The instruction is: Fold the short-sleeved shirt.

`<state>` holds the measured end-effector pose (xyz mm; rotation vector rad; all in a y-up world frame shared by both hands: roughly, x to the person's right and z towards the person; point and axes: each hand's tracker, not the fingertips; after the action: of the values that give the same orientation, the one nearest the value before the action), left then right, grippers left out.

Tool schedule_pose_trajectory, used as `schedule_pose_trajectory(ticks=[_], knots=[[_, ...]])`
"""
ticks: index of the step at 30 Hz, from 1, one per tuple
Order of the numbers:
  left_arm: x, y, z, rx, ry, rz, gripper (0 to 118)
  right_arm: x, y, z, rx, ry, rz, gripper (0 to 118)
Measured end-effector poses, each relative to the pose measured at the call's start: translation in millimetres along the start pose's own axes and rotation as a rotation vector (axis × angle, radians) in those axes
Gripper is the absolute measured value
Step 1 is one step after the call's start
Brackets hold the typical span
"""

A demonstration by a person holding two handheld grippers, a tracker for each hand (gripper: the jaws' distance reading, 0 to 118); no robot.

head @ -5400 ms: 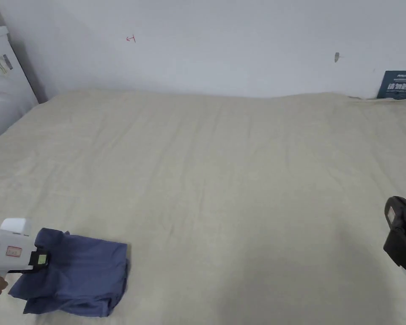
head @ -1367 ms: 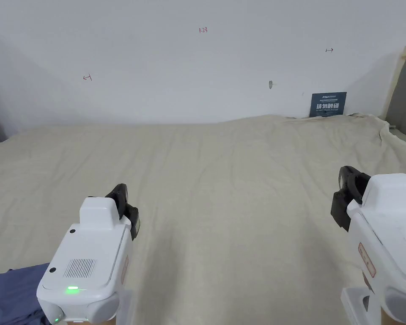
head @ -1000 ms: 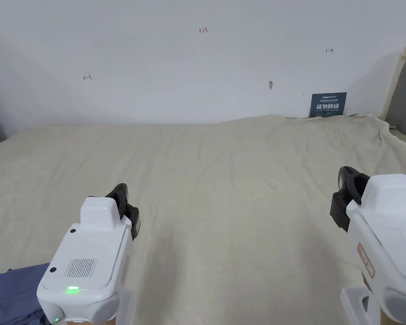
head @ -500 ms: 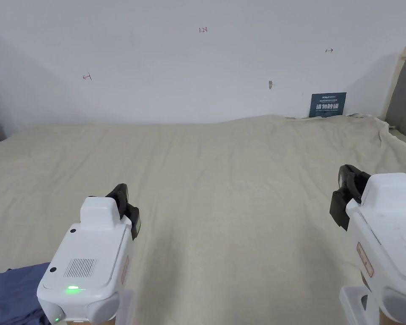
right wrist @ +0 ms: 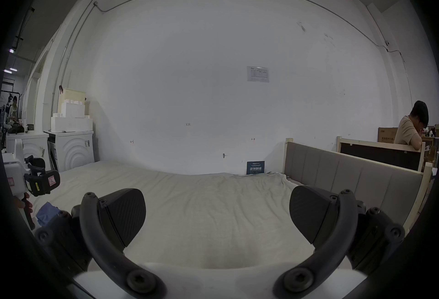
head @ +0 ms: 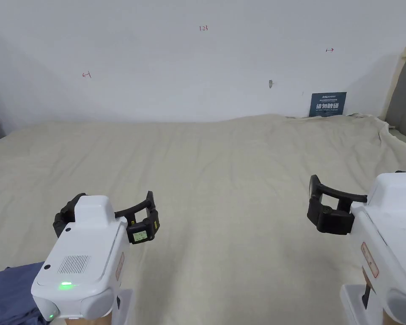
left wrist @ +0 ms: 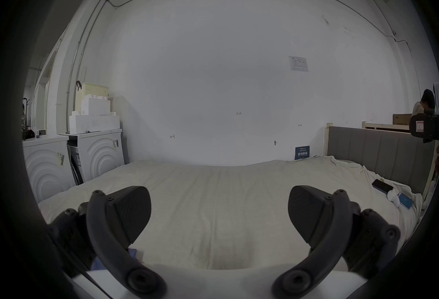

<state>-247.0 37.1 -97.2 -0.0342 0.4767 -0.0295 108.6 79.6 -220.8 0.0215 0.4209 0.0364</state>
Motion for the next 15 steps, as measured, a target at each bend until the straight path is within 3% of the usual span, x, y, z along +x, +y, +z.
schedule_pose_trajectory(ticks=[15], knots=[[0.5,2.5,3.8,0.032,-0.005,-0.016,118,-3.3,-0.2,-0.6,0.002,0.003,0.000,118]])
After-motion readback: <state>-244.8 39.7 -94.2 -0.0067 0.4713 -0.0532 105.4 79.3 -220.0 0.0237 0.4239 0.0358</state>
